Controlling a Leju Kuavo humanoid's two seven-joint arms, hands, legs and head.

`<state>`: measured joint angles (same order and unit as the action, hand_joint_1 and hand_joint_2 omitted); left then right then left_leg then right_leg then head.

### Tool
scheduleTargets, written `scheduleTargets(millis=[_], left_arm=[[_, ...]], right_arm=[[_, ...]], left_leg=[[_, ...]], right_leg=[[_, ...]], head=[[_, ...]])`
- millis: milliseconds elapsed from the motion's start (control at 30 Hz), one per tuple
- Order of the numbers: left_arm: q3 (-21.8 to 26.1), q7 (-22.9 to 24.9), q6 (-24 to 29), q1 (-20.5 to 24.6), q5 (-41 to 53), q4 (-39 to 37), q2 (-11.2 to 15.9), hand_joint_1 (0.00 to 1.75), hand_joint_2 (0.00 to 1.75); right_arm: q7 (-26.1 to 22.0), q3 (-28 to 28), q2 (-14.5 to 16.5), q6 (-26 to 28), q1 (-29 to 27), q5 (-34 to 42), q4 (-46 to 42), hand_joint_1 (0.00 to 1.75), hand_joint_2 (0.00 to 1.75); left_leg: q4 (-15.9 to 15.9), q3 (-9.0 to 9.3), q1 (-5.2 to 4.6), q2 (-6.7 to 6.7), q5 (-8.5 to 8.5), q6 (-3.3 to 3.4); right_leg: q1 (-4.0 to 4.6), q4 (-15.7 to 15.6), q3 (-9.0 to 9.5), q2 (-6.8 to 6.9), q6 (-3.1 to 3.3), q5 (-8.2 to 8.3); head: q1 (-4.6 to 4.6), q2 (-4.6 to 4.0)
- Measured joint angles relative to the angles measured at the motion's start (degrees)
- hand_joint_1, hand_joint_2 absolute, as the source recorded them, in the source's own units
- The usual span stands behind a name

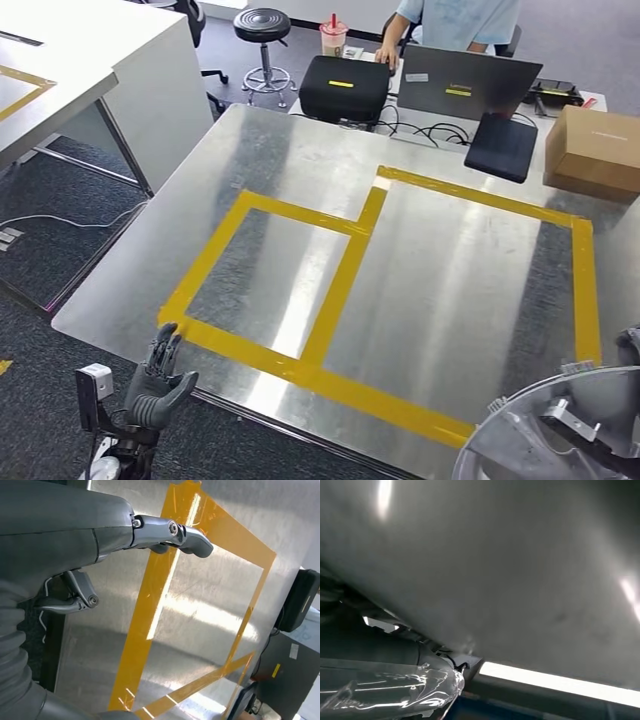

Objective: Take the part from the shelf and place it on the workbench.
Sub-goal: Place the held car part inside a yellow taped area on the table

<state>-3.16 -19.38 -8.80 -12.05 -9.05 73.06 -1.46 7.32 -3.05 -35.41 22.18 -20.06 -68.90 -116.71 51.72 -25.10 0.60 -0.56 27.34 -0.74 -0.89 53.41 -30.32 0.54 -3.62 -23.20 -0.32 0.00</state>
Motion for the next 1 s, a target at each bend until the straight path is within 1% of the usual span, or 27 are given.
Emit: scheduleTargets(millis=[133, 267, 367, 433, 600, 667, 800, 933, 1000], left_arm=[[0.2, 0.03, -0.01, 0.04, 0.06, 0.01, -0.02, 0.0, 1.75], [0.33, 0.08, -0.03, 0.07, 0.07, 0.03, -0.02, 0.0, 1.75], [0.39, 0.17, -0.13, 0.07, 0.24, 0.03, -0.03, 0.0, 1.75], [0.44, 0.19, -0.23, 0.07, 0.48, 0.04, -0.04, 0.0, 1.75], [0.56, 0.17, -0.2, 0.03, 0.67, 0.05, -0.28, 0.0, 1.75], [0.64, 0.16, -0.11, 0.03, 0.72, 0.05, -0.46, 0.0, 1.75], [0.68, 0.16, 0.0, 0.06, 0.74, 0.05, -0.57, 0.0, 1.75], [0.72, 0.16, 0.01, 0.1, 0.74, 0.05, -0.55, 0.0, 1.75], [0.75, 0.16, 0.01, 0.1, 0.74, 0.05, -0.53, 0.0, 1.75]], right_arm=[[-0.69, -5.63, 1.89, 1.03, 0.87, 0.23, -0.95, 1.34, 1.75], [-0.93, -8.26, 2.96, 1.79, 1.54, 0.44, -1.56, 1.34, 1.75], [-1.09, -10.3, 3.63, 3.13, 2.75, 3.0, -1.74, 1.34, 1.75], [-1.38, -12.62, 3.86, 3.38, 3.76, 4.44, -1.74, 1.34, 1.75], [-4.3, -20.55, 4.45, 6.69, 5.8, 3.01, -1.21, 1.34, 1.75], [-5.41, -22.87, 4.9, 8.16, 6.37, 1.67, -0.86, 1.34, 1.75], [-6.33, -25.38, 6.0, 9.63, 6.75, -1.01, 0.04, 1.34, 1.75], [-5.71, -25.98, 6.75, 6.69, 6.58, -0.08, 1.37, 1.34, 1.75], [-5.61, -26.07, 7.02, 6.23, 6.41, 0.21, 1.87, 1.34, 1.75]], left_leg=[[0.0, -0.09, -0.03, 0.2, -0.06, -0.03], [0.0, -0.12, -0.03, 0.34, -0.12, -0.02], [0.0, -0.13, -0.04, 0.38, -0.16, 0.0], [0.0, -0.13, -0.05, 0.38, -0.2, 0.01], [0.0, -0.21, -0.08, 0.35, -0.25, 0.02], [0.0, -0.24, -0.08, 0.35, -0.24, 0.02], [0.0, -0.29, -0.08, 0.36, -0.24, 0.02], [0.0, -0.3, -0.08, 0.36, -0.26, 0.0], [0.0, -0.3, -0.08, 0.36, -0.27, -0.02]], right_leg=[[-0.03, 0.04, -0.21, -0.19, 0.05, 0.11], [-0.03, 0.05, -0.28, -0.28, 0.07, 0.19], [-0.03, 0.07, -0.32, -0.29, 0.09, 0.22], [-0.04, 0.07, -0.37, -0.27, 0.11, 0.24], [-0.06, 0.07, -0.46, -0.22, 0.13, 0.26], [-0.07, 0.08, -0.49, -0.21, 0.12, 0.25], [-0.07, 0.09, -0.55, -0.23, 0.12, 0.25], [-0.07, 0.12, -0.58, -0.24, 0.13, 0.26], [-0.08, 0.13, -0.59, -0.24, 0.14, 0.26]], head=[[0.01, 0.0], [0.0, 0.0], [0.01, 0.0], [0.01, 0.0], [0.01, 0.0], [0.01, 0.0], [0.0, 0.0], [0.01, 0.0], [0.01, 0.0]])
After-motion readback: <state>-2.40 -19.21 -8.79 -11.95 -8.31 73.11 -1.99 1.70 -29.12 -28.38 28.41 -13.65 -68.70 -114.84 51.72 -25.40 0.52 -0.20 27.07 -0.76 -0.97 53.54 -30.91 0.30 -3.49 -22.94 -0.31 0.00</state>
